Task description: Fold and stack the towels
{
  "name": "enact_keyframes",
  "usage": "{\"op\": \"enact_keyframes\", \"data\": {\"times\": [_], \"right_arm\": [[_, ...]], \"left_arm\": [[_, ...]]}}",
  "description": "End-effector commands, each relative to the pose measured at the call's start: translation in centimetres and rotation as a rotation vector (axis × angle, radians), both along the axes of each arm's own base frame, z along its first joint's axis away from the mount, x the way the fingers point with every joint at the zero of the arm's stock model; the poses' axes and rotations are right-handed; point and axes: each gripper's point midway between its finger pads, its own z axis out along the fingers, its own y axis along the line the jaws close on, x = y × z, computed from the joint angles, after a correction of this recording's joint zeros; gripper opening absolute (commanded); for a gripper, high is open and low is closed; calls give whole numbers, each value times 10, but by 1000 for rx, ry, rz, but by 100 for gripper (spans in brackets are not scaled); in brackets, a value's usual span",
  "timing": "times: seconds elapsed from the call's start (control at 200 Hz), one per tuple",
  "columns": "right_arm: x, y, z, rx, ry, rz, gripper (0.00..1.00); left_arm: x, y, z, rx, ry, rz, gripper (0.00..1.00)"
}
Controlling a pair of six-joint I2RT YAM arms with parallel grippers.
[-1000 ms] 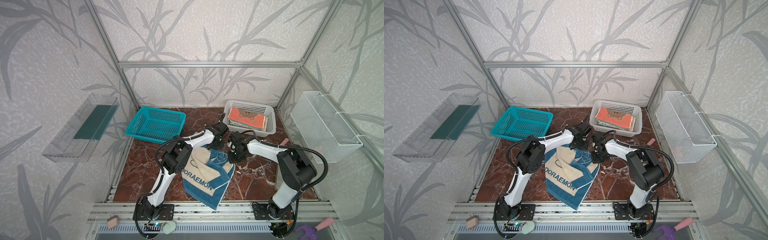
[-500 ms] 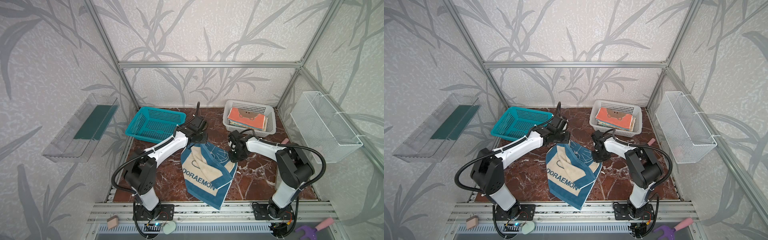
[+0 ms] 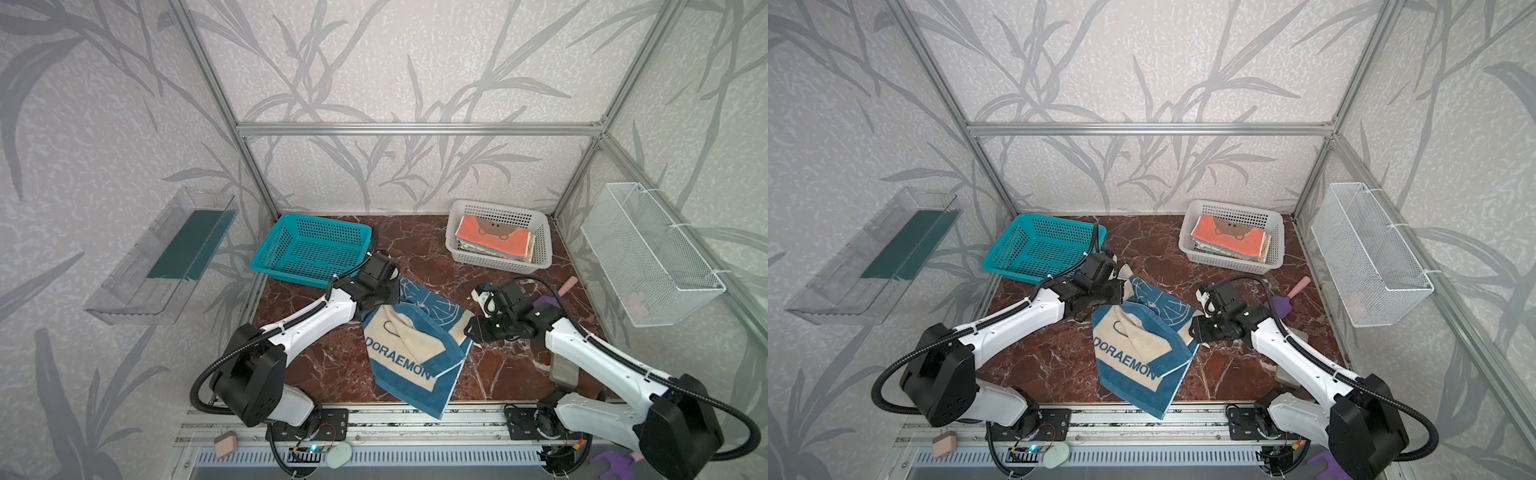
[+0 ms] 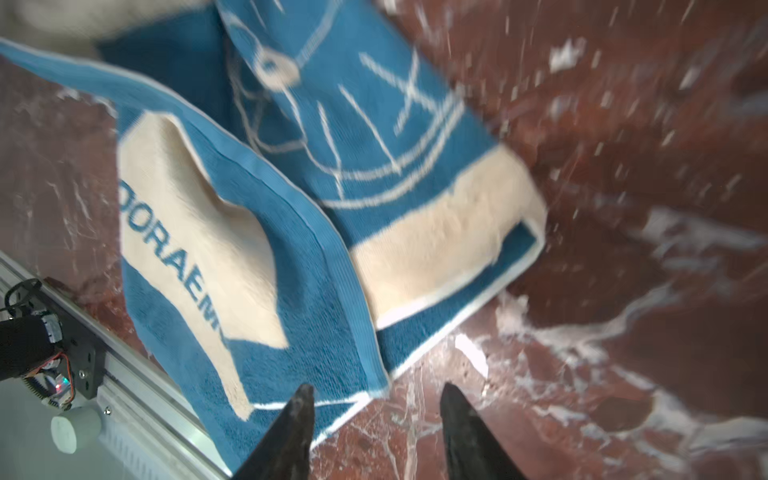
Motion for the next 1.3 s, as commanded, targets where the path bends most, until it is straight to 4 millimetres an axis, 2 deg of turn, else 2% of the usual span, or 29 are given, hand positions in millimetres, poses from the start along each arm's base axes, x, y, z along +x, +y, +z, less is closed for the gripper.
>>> {"op": "enact_keyframes", "data": {"times": [0.0,0.195,0.345,0.545,0.595,0.725,0.83,0.915,0.99,1.08,1.2,1.3], "right_arm": [[-14,12,-9,71,60,-4,46],[-15,15,-20,53,96,4,42],[-9,25,-27,43,105,41,39],[-10,35,-49,-14,173,95,38],[-11,38,-51,-30,184,108,34],[-12,43,-48,-59,178,122,11],[-6,47,-33,-45,141,117,0],[1,46,-12,-41,89,109,0],[8,43,13,-54,25,111,0],[16,36,47,-95,-47,132,0],[23,30,86,-132,-129,176,0],[20,29,96,-160,-122,236,0]], "left_arm": [[1,6,11,-23,-33,36,0],[-2,7,6,-24,-18,39,0],[-4,9,4,-19,-14,44,0],[-6,14,2,-3,-10,54,0],[-7,16,2,4,-8,60,0],[-9,24,3,24,-6,87,0],[-11,32,8,36,-19,110,0],[-12,40,17,45,-41,127,0],[-14,48,33,49,-75,140,0],[-14,58,61,53,-137,151,0],[-17,69,110,51,-247,162,0],[-19,74,140,41,-319,165,0]]}}
